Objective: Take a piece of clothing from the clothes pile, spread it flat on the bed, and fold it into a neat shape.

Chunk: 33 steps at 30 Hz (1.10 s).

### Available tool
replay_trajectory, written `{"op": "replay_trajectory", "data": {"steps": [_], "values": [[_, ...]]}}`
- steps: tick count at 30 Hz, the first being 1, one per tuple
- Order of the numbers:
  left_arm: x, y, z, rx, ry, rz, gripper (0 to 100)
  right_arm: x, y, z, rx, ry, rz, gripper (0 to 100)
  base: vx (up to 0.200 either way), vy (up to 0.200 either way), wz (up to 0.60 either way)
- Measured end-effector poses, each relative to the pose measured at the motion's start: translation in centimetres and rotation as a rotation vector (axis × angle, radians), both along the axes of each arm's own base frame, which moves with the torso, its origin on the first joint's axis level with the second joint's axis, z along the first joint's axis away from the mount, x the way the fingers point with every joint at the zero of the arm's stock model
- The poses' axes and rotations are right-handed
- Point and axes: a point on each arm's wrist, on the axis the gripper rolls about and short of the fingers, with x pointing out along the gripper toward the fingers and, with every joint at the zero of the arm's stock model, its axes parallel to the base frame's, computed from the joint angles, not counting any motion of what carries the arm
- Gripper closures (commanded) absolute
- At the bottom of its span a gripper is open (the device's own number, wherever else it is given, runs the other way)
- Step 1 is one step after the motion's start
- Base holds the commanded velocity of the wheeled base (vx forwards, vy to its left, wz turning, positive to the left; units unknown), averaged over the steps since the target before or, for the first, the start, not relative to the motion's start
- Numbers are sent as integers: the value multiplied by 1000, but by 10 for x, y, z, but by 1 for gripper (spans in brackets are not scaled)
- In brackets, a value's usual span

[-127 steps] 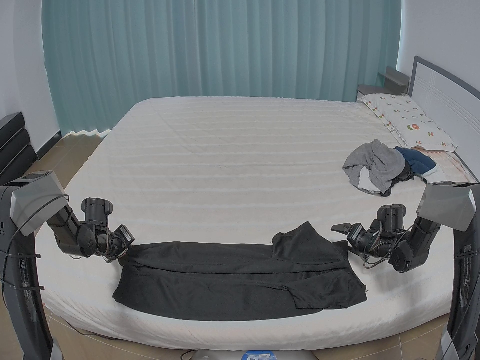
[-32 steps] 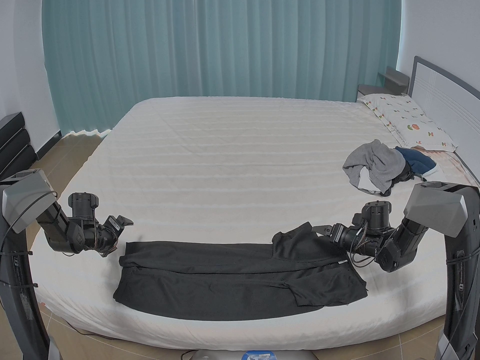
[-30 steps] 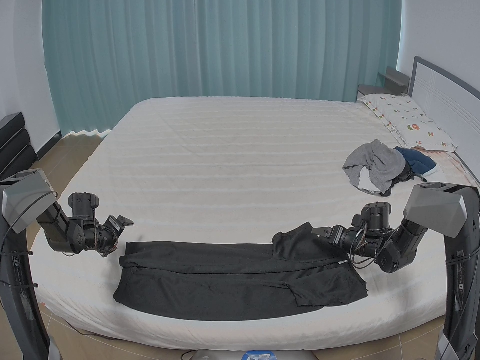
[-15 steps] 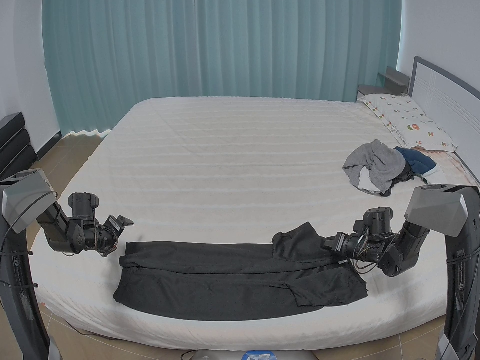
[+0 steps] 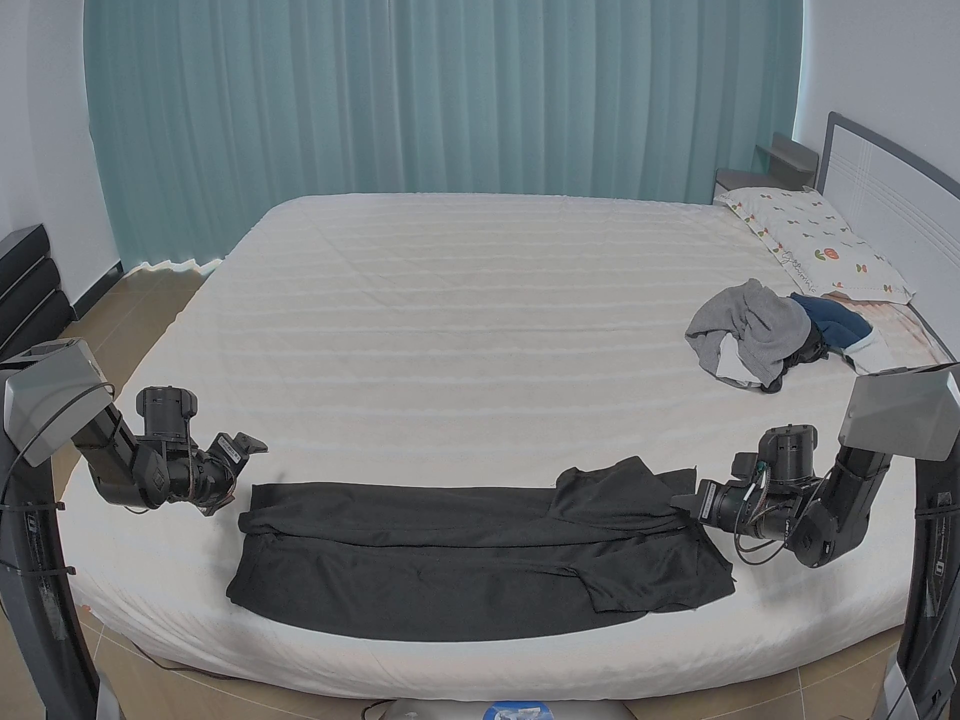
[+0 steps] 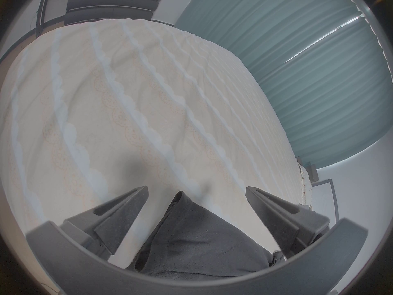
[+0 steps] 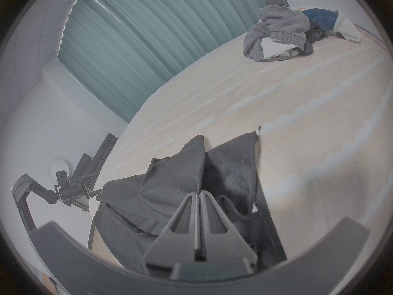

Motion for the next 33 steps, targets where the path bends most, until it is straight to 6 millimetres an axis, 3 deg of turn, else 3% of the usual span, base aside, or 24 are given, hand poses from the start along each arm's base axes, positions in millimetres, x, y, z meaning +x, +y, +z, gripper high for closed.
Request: {"op": "replay_trajectory", "data": {"steps": [16,17,24,33], "values": [[0,1,2,-3,-2,1,0,-26,-9,-3,-45,-11,37,100,0,0,0],[0,1,2,-2,-3,1,0,-26,-9,-3,-46,-15,38,0,0,0,0],[-6,-1,20,34,-26,-19,0,-27,-8,-3,-37,-15,35,0,0,0,0],[-31,-10,33,94,157,-111,0,-26,-5,13,96,26,-107,0,0,0,0]]}}
